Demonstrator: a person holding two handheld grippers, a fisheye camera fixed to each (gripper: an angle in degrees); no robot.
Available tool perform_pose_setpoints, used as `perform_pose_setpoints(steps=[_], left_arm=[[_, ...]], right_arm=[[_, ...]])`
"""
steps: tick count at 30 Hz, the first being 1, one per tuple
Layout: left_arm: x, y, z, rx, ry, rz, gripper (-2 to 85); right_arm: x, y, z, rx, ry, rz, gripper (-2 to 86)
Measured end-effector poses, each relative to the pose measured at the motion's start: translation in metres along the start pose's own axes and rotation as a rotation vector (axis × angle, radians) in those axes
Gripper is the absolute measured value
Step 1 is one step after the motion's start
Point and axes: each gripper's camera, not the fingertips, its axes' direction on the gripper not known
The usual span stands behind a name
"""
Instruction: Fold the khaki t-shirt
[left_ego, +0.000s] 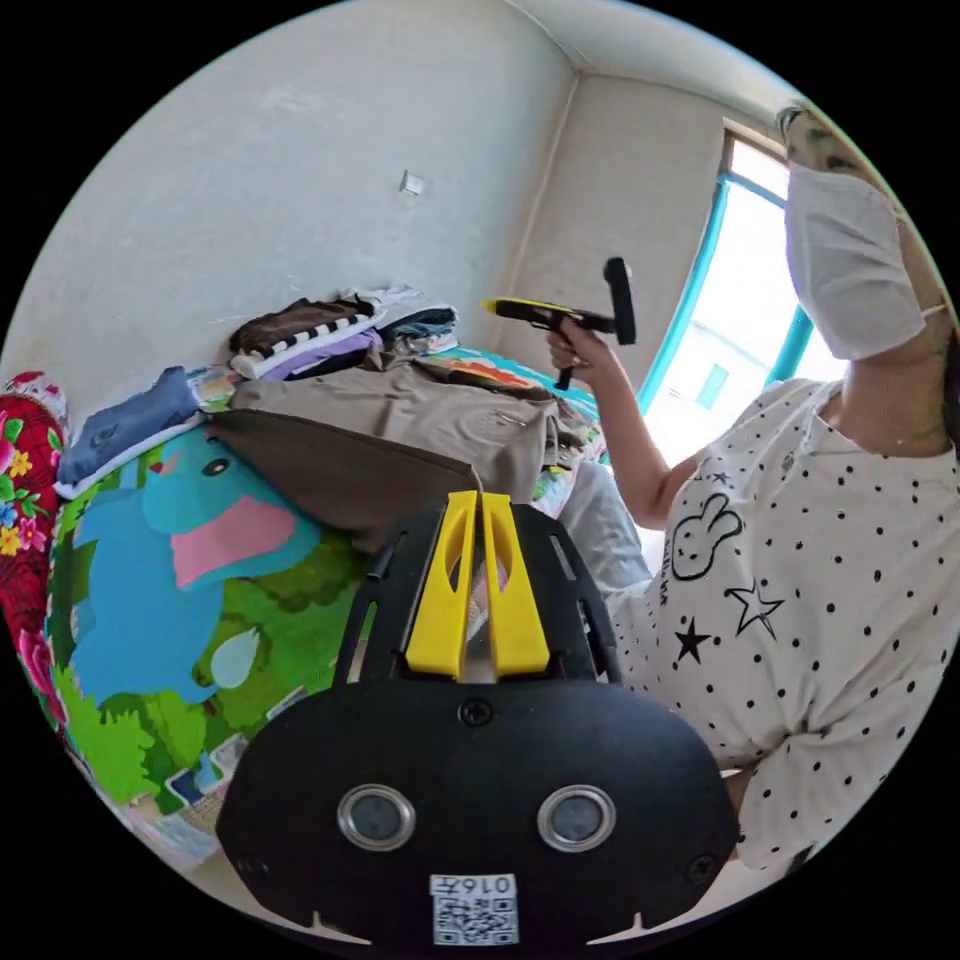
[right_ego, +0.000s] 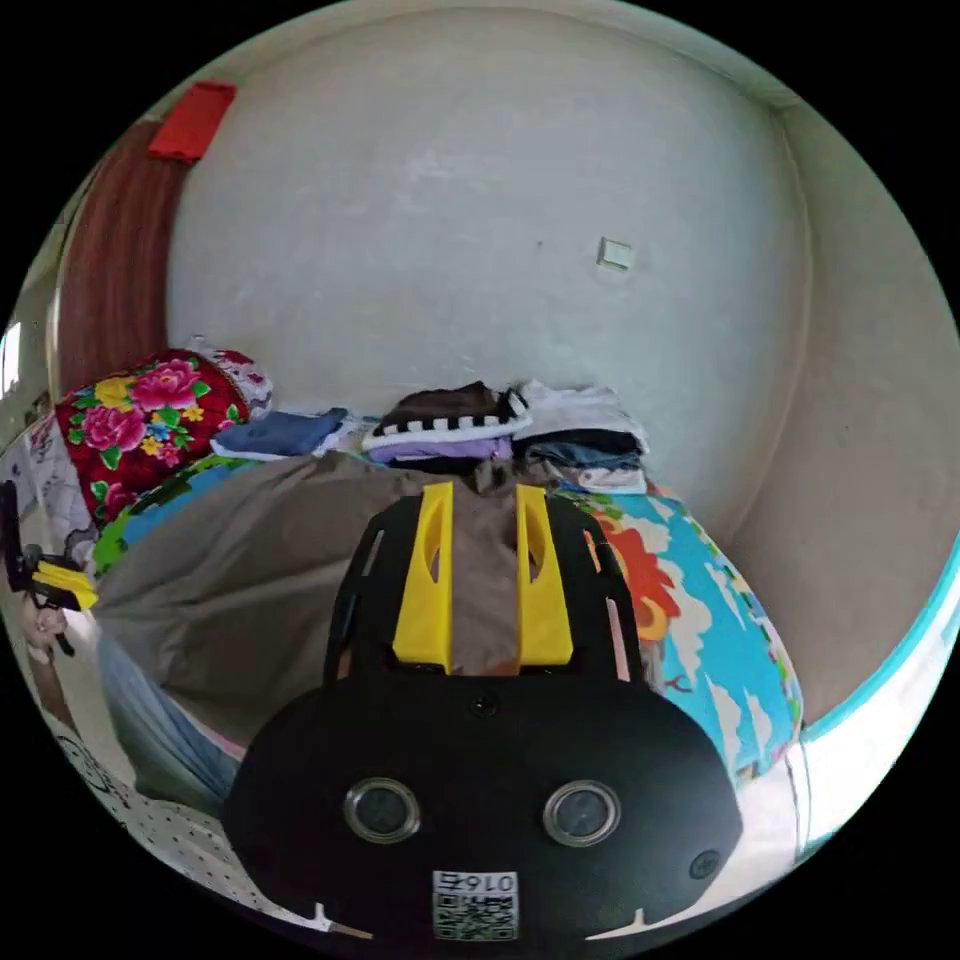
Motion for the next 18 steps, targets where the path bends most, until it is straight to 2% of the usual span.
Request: perform_pose_setpoints(steps=[2,5,11,18], left_arm=[[0.005,-0.001,0.017,-0.053,0.041,0.031,-1.0],[0.01,0.004,0.035,-0.095,0.05,0.046,-1.0],[0.012,0.014,0.044,-0.072,0.062,0.015,-1.0],[0.011,0.024,0.049,-0.06,0.096,0.017,-1.0]], right_arm=[[-0.056,-0.045,0.063,-0.041,-0.245,-0.095,10.2],[-0.13,-0.093,0.167,-0.185,-0.363,-0.18,12.1],[-0.24,-0.125,0.368,-0.571,-0.293,-0.266,14.0],[-0.295,-0.118,0.437,-0.598,-0.086,-0.354,6.8]])
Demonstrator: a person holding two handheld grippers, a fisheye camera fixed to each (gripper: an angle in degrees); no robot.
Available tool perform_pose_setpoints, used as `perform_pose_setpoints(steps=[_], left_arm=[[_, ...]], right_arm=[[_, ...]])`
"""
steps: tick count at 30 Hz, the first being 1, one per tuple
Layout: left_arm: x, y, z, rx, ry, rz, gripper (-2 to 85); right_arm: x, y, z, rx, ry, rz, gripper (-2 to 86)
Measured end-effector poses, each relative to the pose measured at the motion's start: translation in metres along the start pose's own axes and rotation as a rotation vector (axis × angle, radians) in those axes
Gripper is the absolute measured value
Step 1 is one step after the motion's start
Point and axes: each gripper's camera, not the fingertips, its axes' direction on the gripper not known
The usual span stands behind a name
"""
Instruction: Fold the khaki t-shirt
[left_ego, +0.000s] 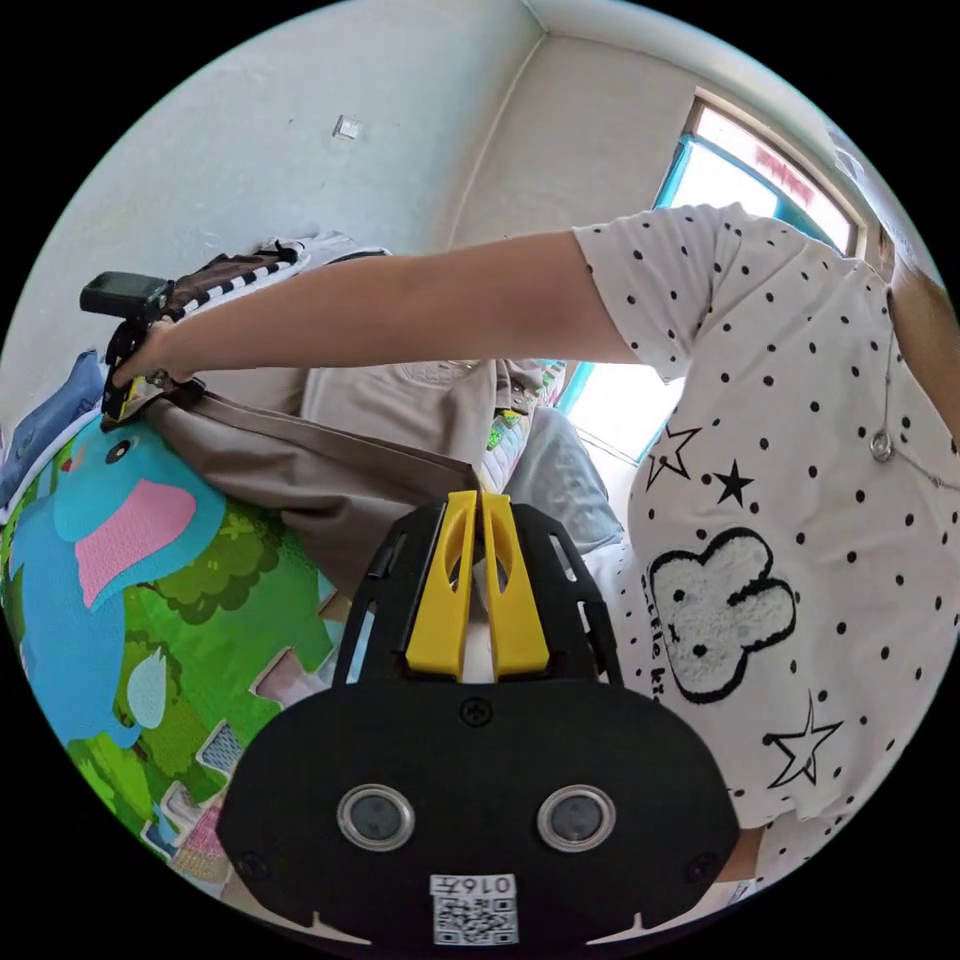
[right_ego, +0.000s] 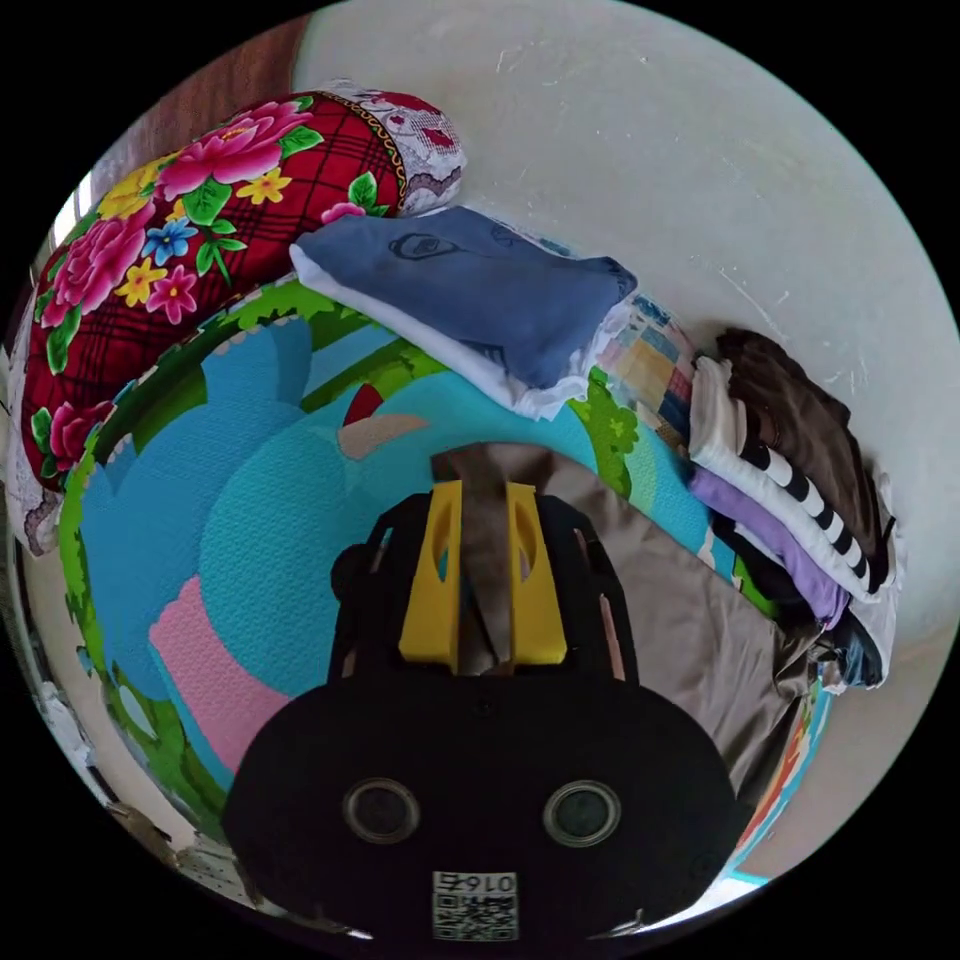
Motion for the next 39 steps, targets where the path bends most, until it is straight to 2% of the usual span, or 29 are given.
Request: perform_pose_setpoints(steps=[4,6,10,12,15,20,24,27,31,33,34,35,39], left_arm=[[0.002,0.012,-0.012,0.055,-0.048,-0.011,-1.0],[-0.001,0.024,-0.031,0.125,-0.114,-0.045,-1.0],[-0.018,0.035,-0.066,0.263,-0.21,-0.161,-1.0],[-0.026,0.04,-0.083,0.309,-0.337,-0.262,-1.0],[-0.03,0.053,-0.092,0.301,-0.469,-0.387,-1.0],[-0.045,0.073,-0.08,0.25,-0.654,-0.684,-0.8],[-0.047,0.07,-0.062,0.173,-0.823,-0.813,0.3],[-0.038,0.062,-0.06,0.135,-0.942,-0.866,6.2],[-0.01,0.044,-0.062,0.179,-1.157,-0.888,6.6],[0.015,0.015,-0.05,0.198,-1.279,-0.782,6.4],[0.02,0.006,-0.045,0.208,-1.265,-0.73,6.3],[0.027,-0.015,-0.032,0.222,-1.162,-0.619,6.1],[0.038,-0.093,0.042,0.25,-0.569,-0.271,7.5]], right_arm=[[-0.013,-0.011,-0.001,0.031,0.001,-0.066,1.3],[-0.01,-0.016,-0.017,0.106,-0.003,-0.07,0.5],[0.02,-0.038,-0.061,0.246,-0.06,0.045,-0.1],[0.035,-0.049,-0.071,0.288,-0.083,0.109,-0.2],[0.051,-0.068,-0.067,0.286,-0.14,0.188,-0.2],[0.029,-0.089,-0.025,0.221,-0.064,0.191,0.2],[0.012,-0.084,-0.018,0.208,-0.076,0.224,1.9],[0.017,-0.056,-0.055,0.328,-0.174,0.186,6.7],[0.051,0.046,-0.155,0.56,-0.227,0.07,10.0],[0.062,0.116,-0.198,0.613,-0.232,-0.017,9.9],[0.067,0.169,-0.223,0.616,-0.23,-0.083,9.8],[0.071,0.223,-0.244,0.589,-0.217,-0.113,9.6],[0.07,0.384,-0.282,0.509,-0.145,-0.046,9.3]])
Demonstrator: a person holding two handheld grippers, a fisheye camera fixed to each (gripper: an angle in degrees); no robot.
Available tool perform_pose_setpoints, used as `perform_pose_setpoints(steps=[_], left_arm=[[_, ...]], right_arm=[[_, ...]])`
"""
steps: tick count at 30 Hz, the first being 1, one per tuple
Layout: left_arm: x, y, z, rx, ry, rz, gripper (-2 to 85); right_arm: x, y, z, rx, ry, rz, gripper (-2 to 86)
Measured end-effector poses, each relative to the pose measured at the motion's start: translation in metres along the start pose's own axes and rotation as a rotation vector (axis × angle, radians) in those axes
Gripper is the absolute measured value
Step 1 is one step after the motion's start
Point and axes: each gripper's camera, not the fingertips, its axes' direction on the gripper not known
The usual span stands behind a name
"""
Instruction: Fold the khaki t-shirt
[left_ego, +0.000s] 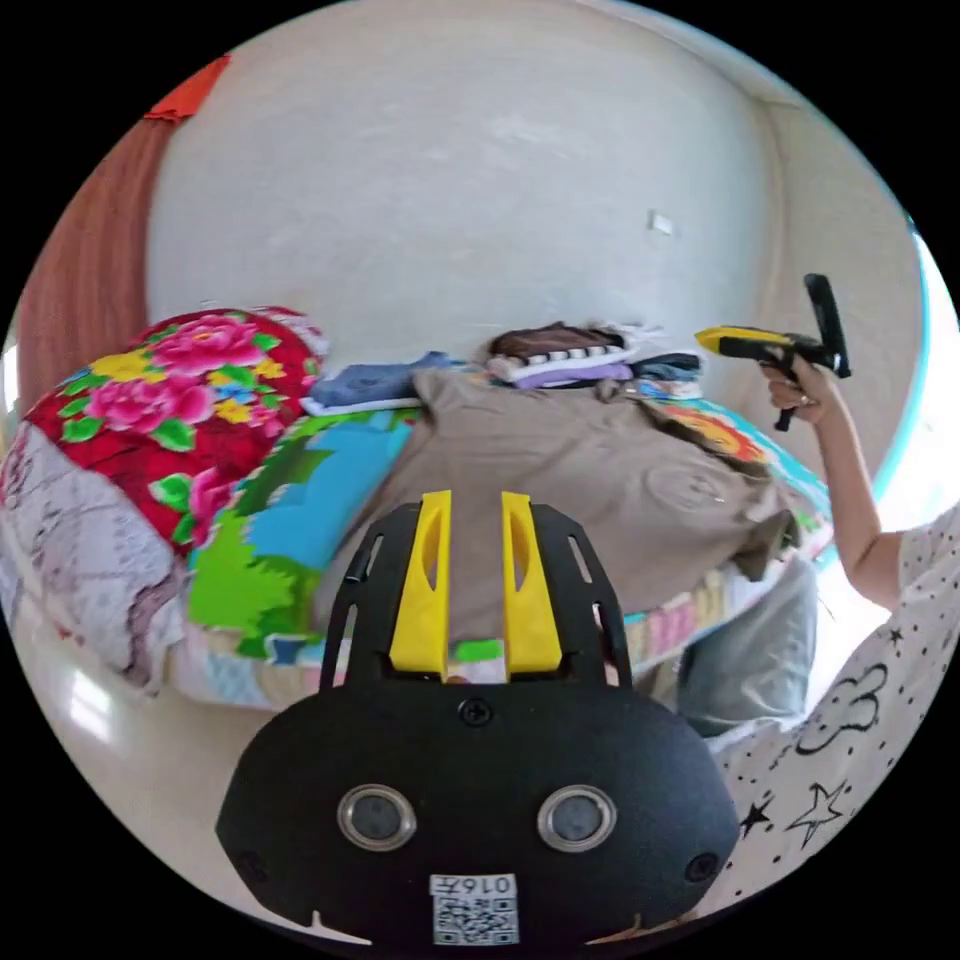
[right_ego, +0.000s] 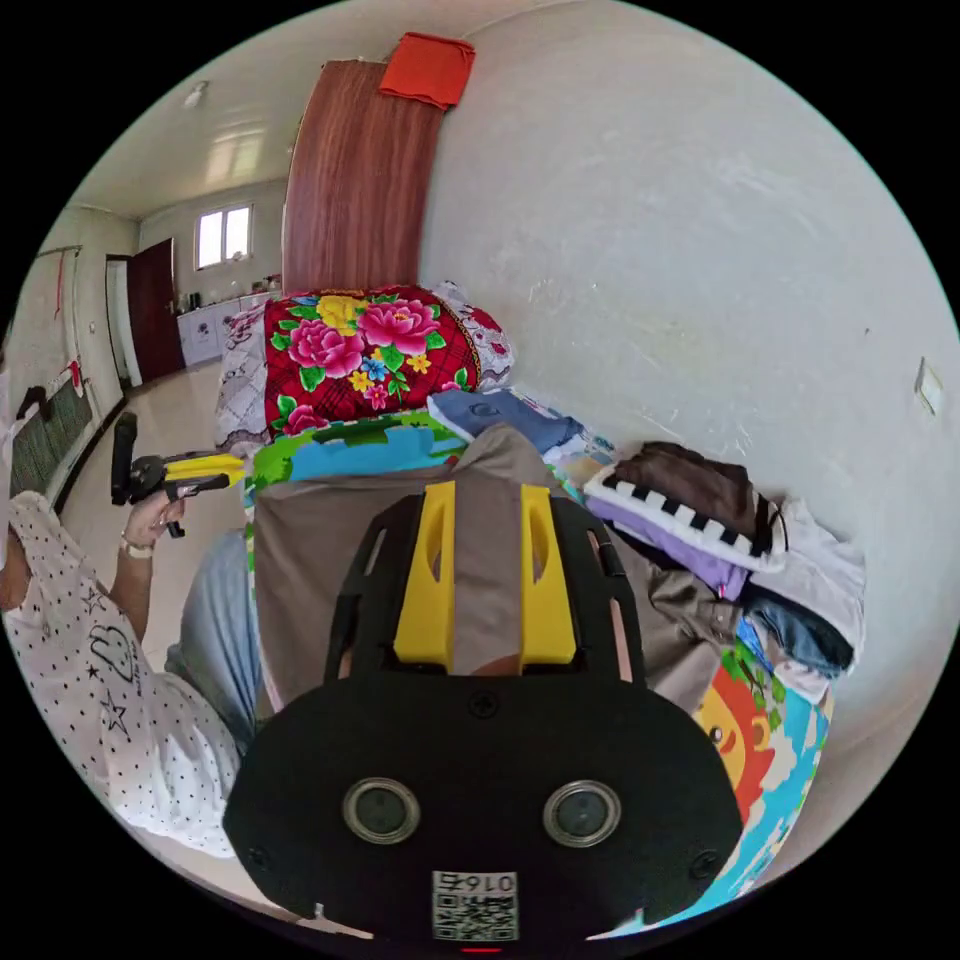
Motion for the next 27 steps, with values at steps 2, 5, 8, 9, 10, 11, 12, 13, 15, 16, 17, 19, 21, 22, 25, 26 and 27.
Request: perform_pose_setpoints(steps=[2,5,8,9,10,11,12,13,15,16,17,19,21,22,25,26,27], left_arm=[[0.035,-0.014,0.035,-0.046,0.203,0.082,7.8],[0.09,-0.025,0.082,-0.123,0.384,0.155,8.0],[0.135,-0.026,0.109,-0.214,0.469,0.219,8.3],[0.148,-0.026,0.114,-0.246,0.462,0.247,8.5],[0.153,-0.026,0.116,-0.257,0.446,0.255,8.6],[0.161,-0.025,0.117,-0.265,0.405,0.272,8.8],[0.167,-0.026,0.117,-0.267,0.359,0.279,8.8],[0.169,-0.026,0.117,-0.268,0.34,0.28,8.8],[0.174,-0.029,0.121,-0.289,0.324,0.283,8.6],[0.175,-0.03,0.123,-0.3,0.328,0.285,8.5],[0.177,-0.031,0.124,-0.311,0.336,0.281,8.4],[0.178,-0.034,0.123,-0.3,0.336,0.269,8.4],[0.18,-0.037,0.12,-0.283,0.325,0.264,8.3],[0.181,-0.038,0.12,-0.279,0.324,0.266,8.3],[0.187,-0.043,0.121,-0.264,0.341,0.278,8.2],[0.189,-0.044,0.124,-0.265,0.352,0.28,8.2],[0.192,-0.046,0.126,-0.272,0.361,0.277,8.2]], right_arm=[[-0.018,0.078,-0.05,-0.016,0.143,0.09,9.6],[-0.034,0.164,-0.089,-0.101,0.291,0.253,10.6],[-0.048,0.226,-0.116,-0.111,0.26,0.339,12.5],[-0.051,0.234,-0.12,-0.097,0.234,0.321,12.9],[-0.057,0.244,-0.125,-0.093,0.172,0.266,13.1],[-0.061,0.251,-0.129,-0.103,0.122,0.223,13.3],[-0.064,0.253,-0.13,-0.114,0.098,0.201,13.3],[-0.071,0.257,-0.13,-0.142,0.044,0.141,13.3],[-0.081,0.263,-0.127,-0.188,-0.053,0.052,13.1],[-0.088,0.266,-0.123,-0.219,-0.1,-0.005,13.0],[-0.092,0.27,-0.119,-0.232,-0.101,-0.029,12.9],[-0.093,0.276,-0.116,-0.235,-0.029,-0.017,12.5],[-0.094,0.283,-0.119,-0.22,0.067,-0.002,12.0],[-0.097,0.287,-0.123,-0.211,0.093,-0.019,11.7],[-0.101,0.293,-0.134,-0.185,0.142,-0.055,11.6],[-0.102,0.295,-0.132,-0.205,0.167,-0.069,11.3],[-0.101,0.295,-0.131,-0.224,0.178,-0.07,11.2]])
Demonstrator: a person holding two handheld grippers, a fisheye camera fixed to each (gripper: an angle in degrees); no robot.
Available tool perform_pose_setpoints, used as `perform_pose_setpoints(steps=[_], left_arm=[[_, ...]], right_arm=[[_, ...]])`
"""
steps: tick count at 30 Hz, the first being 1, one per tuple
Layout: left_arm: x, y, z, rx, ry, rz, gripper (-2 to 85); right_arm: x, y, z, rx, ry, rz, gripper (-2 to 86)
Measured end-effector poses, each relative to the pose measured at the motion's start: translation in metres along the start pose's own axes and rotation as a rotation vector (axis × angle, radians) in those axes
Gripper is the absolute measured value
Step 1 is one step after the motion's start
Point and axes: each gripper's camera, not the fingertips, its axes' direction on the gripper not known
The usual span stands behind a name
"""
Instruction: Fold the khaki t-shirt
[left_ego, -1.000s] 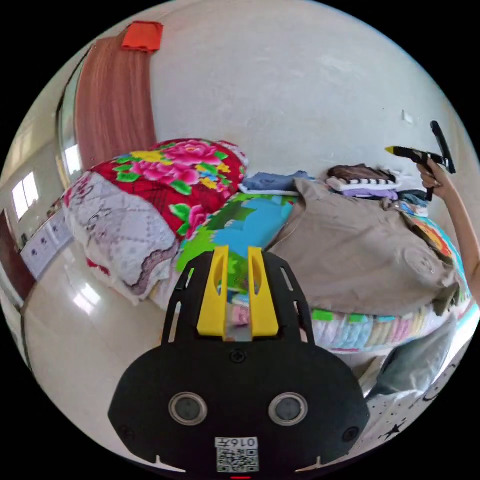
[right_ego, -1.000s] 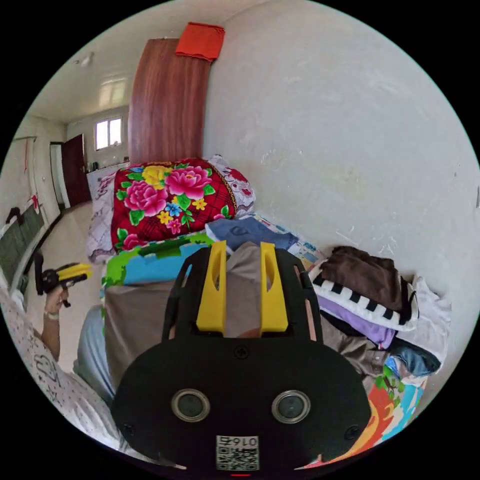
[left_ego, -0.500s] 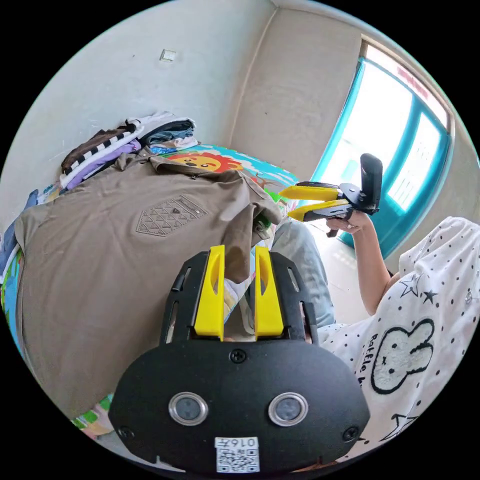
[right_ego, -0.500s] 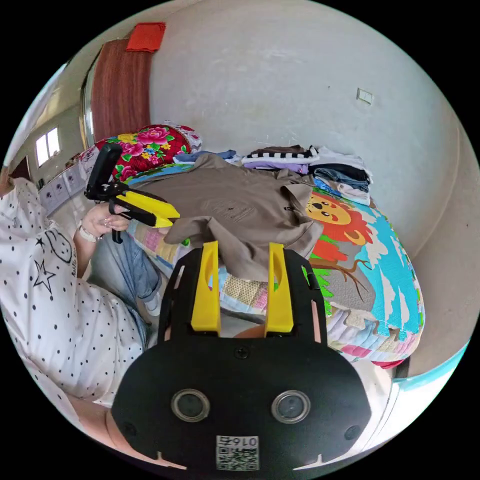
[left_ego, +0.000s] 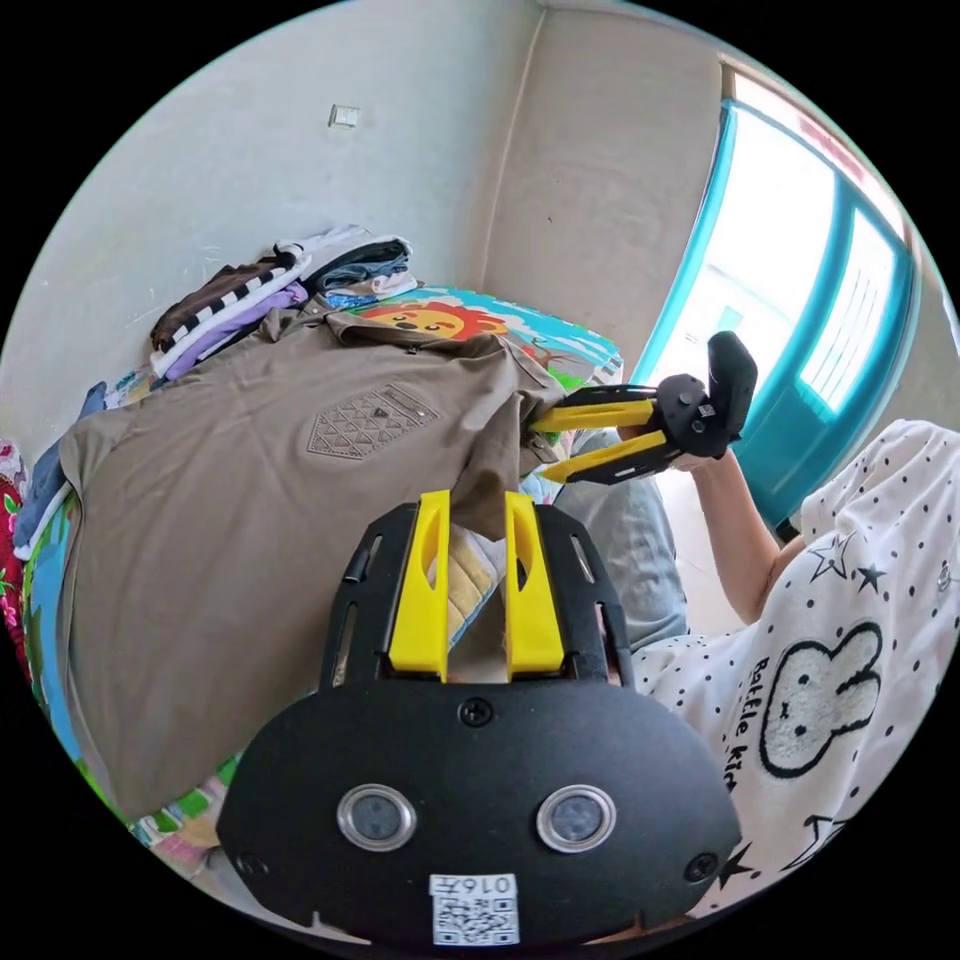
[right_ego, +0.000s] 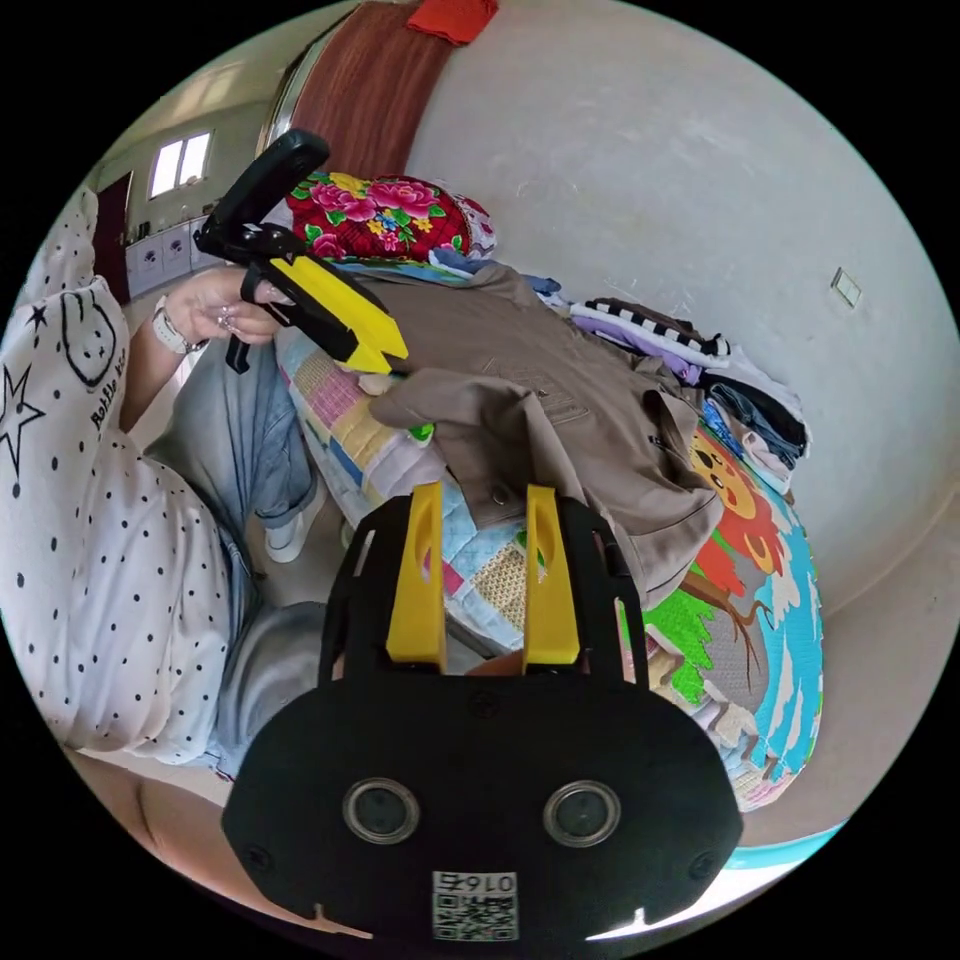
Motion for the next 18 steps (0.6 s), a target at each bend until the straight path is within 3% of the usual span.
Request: perform_pose_setpoints(steps=[7,14,18], left_arm=[[0.013,-0.004,-0.004,0.041,0.093,0.107,8.8],[0.016,-0.01,-0.015,0.106,0.074,0.095,9.4],[0.01,-0.015,-0.016,0.096,0.015,0.043,9.1]], right_arm=[[0.006,0.018,-0.049,-0.044,-0.061,-0.07,2.2],[0.053,0.029,-0.149,0.281,-0.053,-0.054,1.1],[0.113,-0.01,-0.136,0.271,0.034,0.06,1.8]])
